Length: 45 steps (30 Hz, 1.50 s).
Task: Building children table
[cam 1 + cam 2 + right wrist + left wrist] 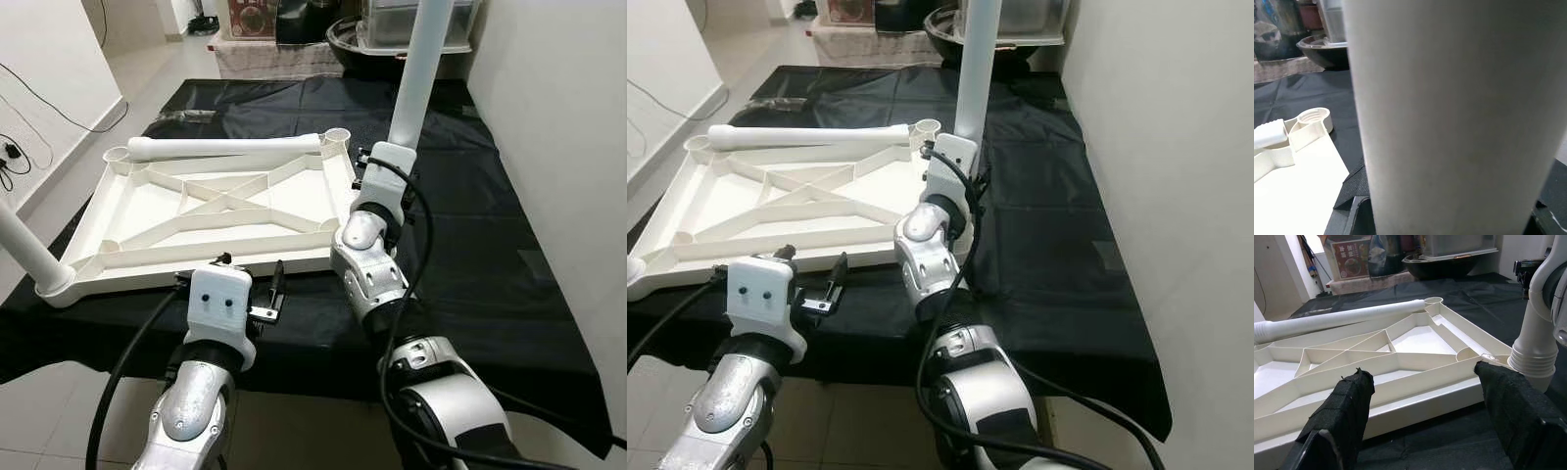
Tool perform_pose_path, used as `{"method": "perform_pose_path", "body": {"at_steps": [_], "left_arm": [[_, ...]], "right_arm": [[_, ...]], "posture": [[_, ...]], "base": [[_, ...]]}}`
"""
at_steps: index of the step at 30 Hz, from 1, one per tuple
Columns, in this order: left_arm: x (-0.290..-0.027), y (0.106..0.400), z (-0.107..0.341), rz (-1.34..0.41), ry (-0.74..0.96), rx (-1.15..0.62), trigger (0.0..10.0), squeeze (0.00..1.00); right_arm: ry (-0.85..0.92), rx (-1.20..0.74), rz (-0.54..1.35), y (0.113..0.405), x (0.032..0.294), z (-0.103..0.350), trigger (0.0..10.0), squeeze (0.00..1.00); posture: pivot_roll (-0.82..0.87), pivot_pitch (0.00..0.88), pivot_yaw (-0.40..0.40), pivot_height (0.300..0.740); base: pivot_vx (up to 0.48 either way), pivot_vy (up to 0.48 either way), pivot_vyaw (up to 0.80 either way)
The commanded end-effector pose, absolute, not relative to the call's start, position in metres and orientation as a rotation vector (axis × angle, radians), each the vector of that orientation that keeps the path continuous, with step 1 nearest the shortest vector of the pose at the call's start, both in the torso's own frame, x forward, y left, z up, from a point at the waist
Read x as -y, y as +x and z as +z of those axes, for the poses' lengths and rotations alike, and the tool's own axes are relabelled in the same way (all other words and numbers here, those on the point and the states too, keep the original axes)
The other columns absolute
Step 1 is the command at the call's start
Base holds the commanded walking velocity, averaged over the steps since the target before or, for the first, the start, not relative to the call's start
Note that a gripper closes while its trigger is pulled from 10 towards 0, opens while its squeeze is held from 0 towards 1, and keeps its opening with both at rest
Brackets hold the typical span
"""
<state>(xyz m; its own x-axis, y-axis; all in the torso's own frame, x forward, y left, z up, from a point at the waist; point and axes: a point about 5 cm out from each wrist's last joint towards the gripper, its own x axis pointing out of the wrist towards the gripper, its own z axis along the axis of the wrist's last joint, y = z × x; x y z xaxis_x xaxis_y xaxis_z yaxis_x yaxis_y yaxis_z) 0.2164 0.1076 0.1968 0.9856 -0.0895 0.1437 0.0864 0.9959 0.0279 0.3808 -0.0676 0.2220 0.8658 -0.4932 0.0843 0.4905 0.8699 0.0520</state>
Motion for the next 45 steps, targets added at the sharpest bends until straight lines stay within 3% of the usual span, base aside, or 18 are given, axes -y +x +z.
{"method": "perform_pose_path", "body": {"at_steps": [1,5,6,7,8,12,13,25,45], "left_arm": [[-0.109,0.217,0.193,-0.083,0.039,0.132,10.0,0.0],[-0.109,0.217,0.192,-0.082,0.04,0.13,10.0,0.0],[-0.109,0.216,0.192,-0.082,0.04,0.129,10.0,0.0],[-0.109,0.216,0.192,-0.082,0.04,0.129,10.0,0.0],[-0.109,0.216,0.192,-0.082,0.04,0.128,10.0,0.0],[-0.109,0.216,0.192,-0.083,0.04,0.127,10.0,0.0],[-0.11,0.216,0.192,-0.083,0.041,0.127,10.0,0.0],[-0.11,0.217,0.191,-0.082,0.048,0.129,10.0,0.0],[-0.116,0.227,0.195,-0.067,0.052,0.157,10.0,0.0]], "right_arm": [[0.05,-0.018,-0.479,0.377,0.052,0.202,10.0,0.0],[0.047,-0.019,-0.476,0.376,0.052,0.2,10.0,0.0],[0.046,-0.02,-0.478,0.376,0.052,0.199,10.0,0.8],[0.046,-0.02,-0.478,0.376,0.052,0.199,10.0,0.8],[0.042,-0.015,-0.478,0.376,0.053,0.199,10.0,1.0],[0.038,-0.011,-0.477,0.375,0.053,0.199,10.0,0.95],[0.041,-0.01,-0.476,0.375,0.053,0.199,10.0,0.0],[0.043,-0.003,-0.484,0.373,0.057,0.198,10.0,0.0],[0.037,-0.036,-0.311,0.351,0.062,0.186,10.0,0.0]], "posture": [[0.05,0.147,0.02,0.74],[0.05,0.147,0.02,0.74],[0.05,0.147,0.02,0.74],[0.05,0.147,0.02,0.74],[0.05,0.147,0.02,0.74],[0.06,0.15,0.021,0.74],[0.06,0.15,0.021,0.74],[0.06,0.141,0.021,0.74],[0.04,0.102,0.024,0.74]], "base": [[0.0,0.0,0.0],[0.0,0.0,0.0],[0.0,0.0,0.0],[0.0,0.0,0.0],[0.0,0.0,0.0],[0.0,0.0,0.0],[0.0,0.0,0.0],[0.0,0.0,0.0],[0.0,0.0,0.0]]}}
